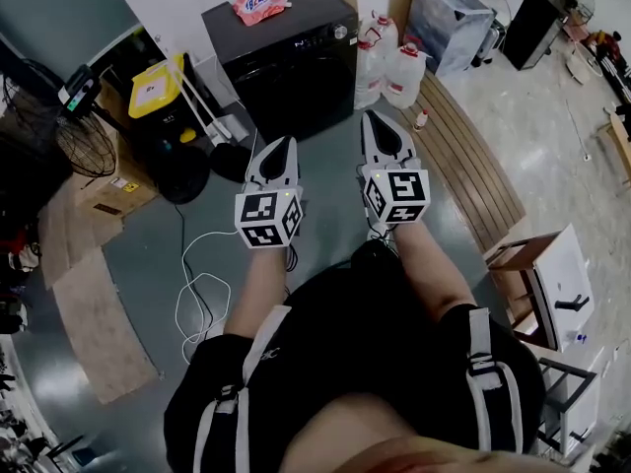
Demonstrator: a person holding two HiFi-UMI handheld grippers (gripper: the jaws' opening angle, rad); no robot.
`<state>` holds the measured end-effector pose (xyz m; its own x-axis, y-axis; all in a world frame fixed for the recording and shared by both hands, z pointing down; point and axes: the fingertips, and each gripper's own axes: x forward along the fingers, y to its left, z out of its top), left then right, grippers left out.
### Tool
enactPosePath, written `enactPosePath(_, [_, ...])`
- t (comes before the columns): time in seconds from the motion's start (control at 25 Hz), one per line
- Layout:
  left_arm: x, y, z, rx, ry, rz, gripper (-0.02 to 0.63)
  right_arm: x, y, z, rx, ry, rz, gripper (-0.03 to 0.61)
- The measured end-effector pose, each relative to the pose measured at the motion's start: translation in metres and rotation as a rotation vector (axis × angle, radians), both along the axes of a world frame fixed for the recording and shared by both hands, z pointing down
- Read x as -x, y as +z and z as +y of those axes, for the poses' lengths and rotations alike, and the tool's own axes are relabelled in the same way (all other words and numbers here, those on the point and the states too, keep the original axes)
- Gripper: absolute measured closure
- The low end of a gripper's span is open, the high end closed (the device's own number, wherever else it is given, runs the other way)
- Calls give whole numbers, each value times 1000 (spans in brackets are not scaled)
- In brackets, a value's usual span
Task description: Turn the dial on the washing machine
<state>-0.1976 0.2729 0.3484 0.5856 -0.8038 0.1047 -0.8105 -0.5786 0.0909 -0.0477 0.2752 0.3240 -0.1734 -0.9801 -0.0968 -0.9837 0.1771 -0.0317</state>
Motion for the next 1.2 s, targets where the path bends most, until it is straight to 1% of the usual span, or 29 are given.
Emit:
enactPosePath(0.08, [-1, 3, -11, -2, -7, -14, 620, -4, 4, -10, 3, 2, 1, 571])
enactPosePath(0.16, [-7, 3, -25, -34, -11, -59, 620, -11, 8, -25, 2, 3, 1, 571])
enactPosePath(0.24, [-18, 3, -41, -54, -6, -81, 620, -19, 12, -43, 0, 4, 4, 571])
enactPosePath(0.32, [-28, 6, -61, -52, -4, -72, 620, -27, 18, -65, 1, 0, 12, 571])
enactPosePath(0.48, [-40, 12, -115, -33, -33, -59, 620, -44, 28, -119, 11, -21, 4, 571])
enactPosePath(0.6, [-57, 13, -166, -18, -52, -53, 620, -64, 31, -172, 21, -30, 6, 571])
enactPosePath(0.8, [-93, 22, -245, 15, -74, -67, 620, -94, 46, -259, 66, -64, 8, 571])
enactPosePath(1.0, [-122, 29, -322, 45, -100, -71, 620, -116, 55, -341, 88, -132, -7, 571])
enactPosePath(1.2, [-143, 31, -372, 57, -119, -55, 620, -130, 66, -403, 134, -176, 0, 571])
